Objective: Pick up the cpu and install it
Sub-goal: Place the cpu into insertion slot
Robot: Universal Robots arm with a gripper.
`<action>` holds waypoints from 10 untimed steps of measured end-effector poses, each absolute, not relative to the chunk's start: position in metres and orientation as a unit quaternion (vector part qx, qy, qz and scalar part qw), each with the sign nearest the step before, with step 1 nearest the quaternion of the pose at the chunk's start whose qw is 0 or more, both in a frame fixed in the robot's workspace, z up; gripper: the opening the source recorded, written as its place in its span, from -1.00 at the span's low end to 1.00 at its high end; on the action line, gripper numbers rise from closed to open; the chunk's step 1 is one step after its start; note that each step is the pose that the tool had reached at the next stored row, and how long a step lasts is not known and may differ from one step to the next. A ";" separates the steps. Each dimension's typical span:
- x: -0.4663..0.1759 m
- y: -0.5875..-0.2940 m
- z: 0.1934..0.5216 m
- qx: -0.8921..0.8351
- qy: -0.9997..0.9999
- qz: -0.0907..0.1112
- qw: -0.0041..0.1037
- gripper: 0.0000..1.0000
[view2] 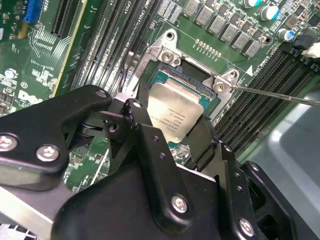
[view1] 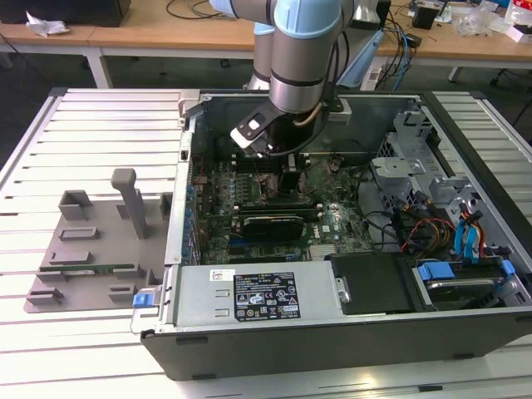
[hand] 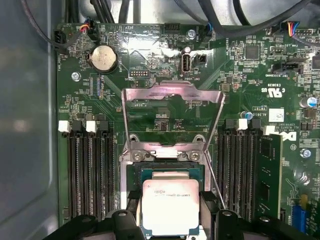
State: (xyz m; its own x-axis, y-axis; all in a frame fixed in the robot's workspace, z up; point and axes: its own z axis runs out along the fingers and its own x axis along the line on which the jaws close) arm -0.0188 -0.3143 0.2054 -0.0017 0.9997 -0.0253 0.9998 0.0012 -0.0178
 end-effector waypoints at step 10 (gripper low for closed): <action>-0.019 -0.312 0.196 0.707 0.707 -0.015 0.003 0.10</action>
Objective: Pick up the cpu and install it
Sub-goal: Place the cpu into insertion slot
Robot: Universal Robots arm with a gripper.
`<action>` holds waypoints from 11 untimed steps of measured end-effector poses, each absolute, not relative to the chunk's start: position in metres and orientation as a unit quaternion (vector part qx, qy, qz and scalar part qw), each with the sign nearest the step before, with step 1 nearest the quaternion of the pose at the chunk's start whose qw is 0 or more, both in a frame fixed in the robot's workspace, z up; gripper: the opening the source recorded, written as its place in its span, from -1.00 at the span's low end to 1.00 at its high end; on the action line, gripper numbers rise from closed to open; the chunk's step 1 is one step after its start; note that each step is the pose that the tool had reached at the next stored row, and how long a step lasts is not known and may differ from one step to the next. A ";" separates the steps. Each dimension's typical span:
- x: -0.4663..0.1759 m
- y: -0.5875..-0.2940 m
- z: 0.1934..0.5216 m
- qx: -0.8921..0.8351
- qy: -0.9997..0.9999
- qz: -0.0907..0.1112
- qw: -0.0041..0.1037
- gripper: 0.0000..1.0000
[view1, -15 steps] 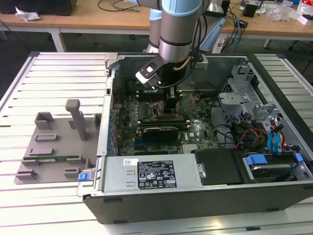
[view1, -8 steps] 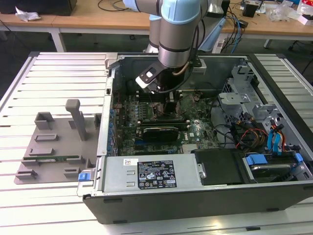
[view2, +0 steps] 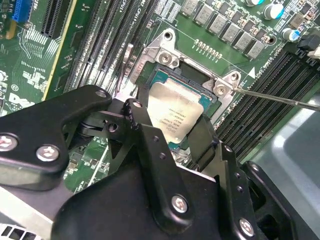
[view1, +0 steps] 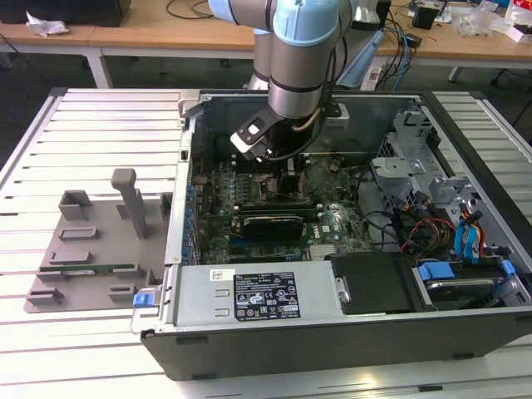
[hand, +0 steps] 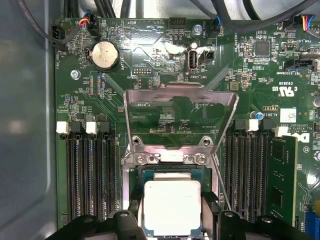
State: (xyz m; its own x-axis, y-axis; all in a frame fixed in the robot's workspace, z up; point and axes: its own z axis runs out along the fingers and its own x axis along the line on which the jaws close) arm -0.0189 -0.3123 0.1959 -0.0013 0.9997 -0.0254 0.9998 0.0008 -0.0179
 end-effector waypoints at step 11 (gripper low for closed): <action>-0.019 -0.311 0.217 0.707 0.707 -0.015 0.003 -0.04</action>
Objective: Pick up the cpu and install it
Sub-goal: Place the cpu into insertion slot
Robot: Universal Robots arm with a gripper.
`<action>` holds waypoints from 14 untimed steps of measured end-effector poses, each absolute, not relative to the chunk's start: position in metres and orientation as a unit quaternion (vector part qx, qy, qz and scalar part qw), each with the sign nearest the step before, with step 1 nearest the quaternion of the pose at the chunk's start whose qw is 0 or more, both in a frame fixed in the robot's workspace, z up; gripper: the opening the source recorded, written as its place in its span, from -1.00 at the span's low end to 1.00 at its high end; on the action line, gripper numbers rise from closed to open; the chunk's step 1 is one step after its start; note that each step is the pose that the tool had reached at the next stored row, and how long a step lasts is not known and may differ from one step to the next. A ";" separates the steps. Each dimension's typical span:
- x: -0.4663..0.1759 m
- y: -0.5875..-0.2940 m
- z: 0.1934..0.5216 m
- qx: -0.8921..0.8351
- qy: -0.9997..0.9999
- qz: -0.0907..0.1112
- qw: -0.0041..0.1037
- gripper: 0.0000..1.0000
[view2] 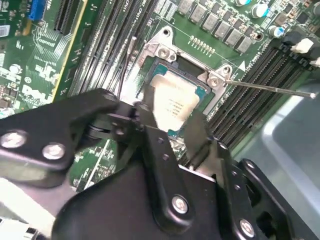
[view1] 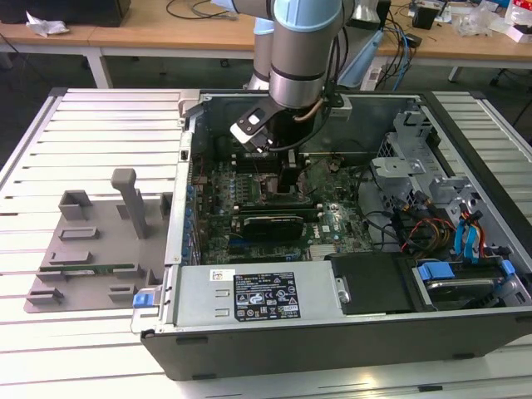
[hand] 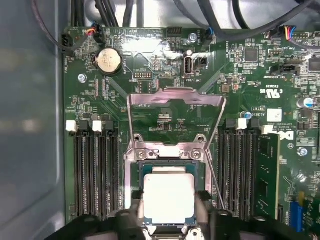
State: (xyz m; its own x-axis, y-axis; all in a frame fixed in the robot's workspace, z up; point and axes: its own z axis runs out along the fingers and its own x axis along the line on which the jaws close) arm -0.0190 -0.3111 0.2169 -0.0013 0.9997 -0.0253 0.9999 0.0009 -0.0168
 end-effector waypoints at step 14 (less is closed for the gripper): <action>-0.019 -0.311 0.238 0.707 0.707 -0.015 0.003 -0.79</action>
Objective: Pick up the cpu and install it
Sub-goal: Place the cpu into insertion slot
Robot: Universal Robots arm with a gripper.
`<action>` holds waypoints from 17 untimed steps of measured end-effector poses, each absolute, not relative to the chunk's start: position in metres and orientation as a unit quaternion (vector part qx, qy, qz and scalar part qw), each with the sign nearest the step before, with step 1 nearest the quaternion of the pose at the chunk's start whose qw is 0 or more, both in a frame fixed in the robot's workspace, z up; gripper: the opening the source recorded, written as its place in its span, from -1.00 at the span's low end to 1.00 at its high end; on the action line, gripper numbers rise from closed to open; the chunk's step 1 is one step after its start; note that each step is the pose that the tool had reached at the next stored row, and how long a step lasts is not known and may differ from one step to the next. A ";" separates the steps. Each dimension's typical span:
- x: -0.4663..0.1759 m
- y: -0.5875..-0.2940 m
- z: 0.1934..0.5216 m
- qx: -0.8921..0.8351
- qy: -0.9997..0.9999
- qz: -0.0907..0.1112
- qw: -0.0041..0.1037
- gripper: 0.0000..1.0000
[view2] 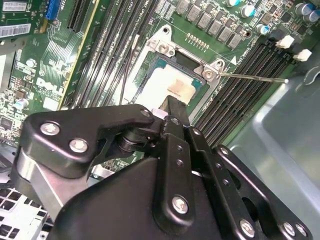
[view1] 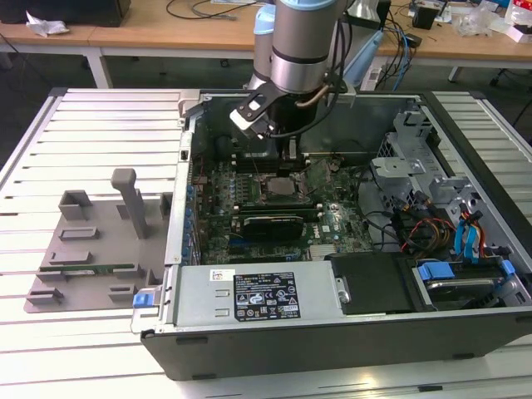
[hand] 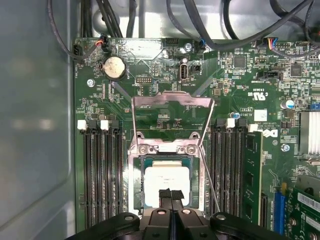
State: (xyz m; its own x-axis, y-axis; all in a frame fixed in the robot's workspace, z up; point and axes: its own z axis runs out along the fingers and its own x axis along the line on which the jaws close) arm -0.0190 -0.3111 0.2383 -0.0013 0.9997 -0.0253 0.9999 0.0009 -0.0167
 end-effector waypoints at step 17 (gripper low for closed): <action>-0.019 -0.311 0.271 0.707 0.707 -0.015 0.003 -0.79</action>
